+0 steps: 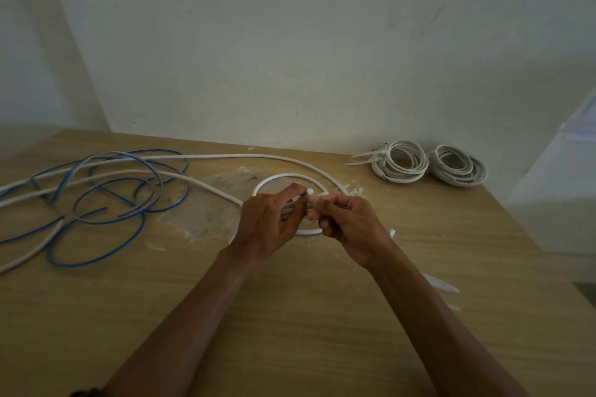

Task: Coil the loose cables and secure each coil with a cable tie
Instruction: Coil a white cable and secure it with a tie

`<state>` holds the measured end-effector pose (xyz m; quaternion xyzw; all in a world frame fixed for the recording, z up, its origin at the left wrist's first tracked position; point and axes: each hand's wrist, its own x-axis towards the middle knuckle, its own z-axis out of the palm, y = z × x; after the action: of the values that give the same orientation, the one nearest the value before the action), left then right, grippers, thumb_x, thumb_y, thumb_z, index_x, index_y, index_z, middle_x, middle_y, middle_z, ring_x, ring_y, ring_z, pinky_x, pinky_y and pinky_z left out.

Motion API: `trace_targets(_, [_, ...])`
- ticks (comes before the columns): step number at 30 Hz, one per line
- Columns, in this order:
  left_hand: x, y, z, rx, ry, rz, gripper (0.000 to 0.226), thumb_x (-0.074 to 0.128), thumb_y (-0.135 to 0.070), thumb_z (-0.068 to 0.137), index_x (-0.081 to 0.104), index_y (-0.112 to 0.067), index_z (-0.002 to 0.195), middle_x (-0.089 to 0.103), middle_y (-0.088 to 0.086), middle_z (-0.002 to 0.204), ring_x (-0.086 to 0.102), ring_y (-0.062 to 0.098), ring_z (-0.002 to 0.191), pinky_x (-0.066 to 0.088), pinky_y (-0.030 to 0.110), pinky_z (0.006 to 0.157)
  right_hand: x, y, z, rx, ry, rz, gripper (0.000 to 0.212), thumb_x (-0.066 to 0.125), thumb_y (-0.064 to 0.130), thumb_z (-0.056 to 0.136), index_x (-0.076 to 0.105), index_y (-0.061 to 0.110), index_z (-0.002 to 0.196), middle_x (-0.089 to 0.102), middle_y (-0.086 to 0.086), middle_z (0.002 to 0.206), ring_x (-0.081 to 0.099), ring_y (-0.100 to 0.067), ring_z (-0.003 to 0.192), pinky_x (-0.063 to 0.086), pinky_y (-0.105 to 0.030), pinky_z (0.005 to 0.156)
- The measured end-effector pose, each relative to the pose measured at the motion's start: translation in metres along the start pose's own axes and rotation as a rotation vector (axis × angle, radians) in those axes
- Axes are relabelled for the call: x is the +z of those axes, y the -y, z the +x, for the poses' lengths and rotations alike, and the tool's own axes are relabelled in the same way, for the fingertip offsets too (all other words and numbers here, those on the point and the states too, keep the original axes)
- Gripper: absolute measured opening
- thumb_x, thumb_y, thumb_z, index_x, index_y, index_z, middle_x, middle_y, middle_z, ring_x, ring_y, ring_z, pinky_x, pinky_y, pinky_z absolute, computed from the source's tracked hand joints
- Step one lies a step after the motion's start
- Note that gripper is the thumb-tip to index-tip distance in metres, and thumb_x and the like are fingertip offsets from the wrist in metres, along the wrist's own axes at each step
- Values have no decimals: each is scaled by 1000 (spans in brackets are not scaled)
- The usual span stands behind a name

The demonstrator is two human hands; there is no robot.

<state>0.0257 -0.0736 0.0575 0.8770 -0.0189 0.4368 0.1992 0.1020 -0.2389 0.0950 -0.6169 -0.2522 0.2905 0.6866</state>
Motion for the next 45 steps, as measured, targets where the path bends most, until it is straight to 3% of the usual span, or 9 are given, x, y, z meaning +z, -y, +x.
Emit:
trace_targets(8, [4,-12,0,8,25,-39,26,46,-43,104,64,-25,110,66,-8,69,61,9,53,42,22,48,-9,3,3,-13,-8,209,30,74,17,81,62,1,102,70,-13,84,64,-11,65,56,-21,63])
trace_targets(13, [4,-5,-1,-143,-56,-142,21,50,-39,103,65,-26,109,72,-5,77,68,12,64,54,35,55,-4,0,1,-96,-26,-120,31,78,17,83,68,5,109,76,-13,85,71,-22,73,55,-27,66])
trace_targets(18, [4,-3,-1,-131,61,-202,28,49,-42,104,67,-24,115,74,-7,82,70,8,68,56,36,57,-6,1,5,-192,-122,-165,16,69,21,93,77,9,100,71,6,73,57,1,60,43,-12,55])
trace_targets(22, [3,-9,2,-102,161,-220,27,49,-46,103,67,-27,109,72,-11,78,64,1,60,51,26,52,-17,4,8,-177,-104,-157,12,70,8,91,75,-1,99,72,6,76,61,5,63,44,-8,55])
trace_targets(27, [3,-11,-2,-90,224,-225,33,49,-54,101,68,-29,112,75,-8,80,68,5,61,54,31,54,-26,5,11,-47,-28,-292,15,69,19,94,78,8,100,73,9,74,61,8,64,42,-5,56])
trace_targets(30, [1,-16,1,-96,239,-251,29,50,-50,101,68,-28,105,72,-9,75,64,4,57,48,24,51,-26,6,12,-145,-60,-276,9,71,14,92,78,18,87,74,6,78,66,-1,76,48,-15,71])
trace_targets(35, [-2,-22,3,-72,349,-302,30,52,-43,100,71,-20,97,73,-9,80,68,5,66,51,25,57,-25,-6,11,-265,-227,-299,7,69,19,95,75,20,92,70,11,78,60,0,74,49,-18,68])
trace_targets(40, [2,-28,3,-127,388,-311,33,42,-36,102,60,-22,77,56,-14,61,54,7,55,36,26,54,-16,-9,14,-456,-424,-461,9,68,25,94,74,18,93,71,10,81,60,-2,74,45,-19,67])
trace_targets(45, [-1,-33,-1,-169,370,-318,36,45,-47,104,74,-25,97,71,-15,76,67,4,65,44,20,56,-7,-2,9,-535,-241,-361,9,63,15,98,67,7,94,71,-1,76,69,-14,68,53,-24,63])
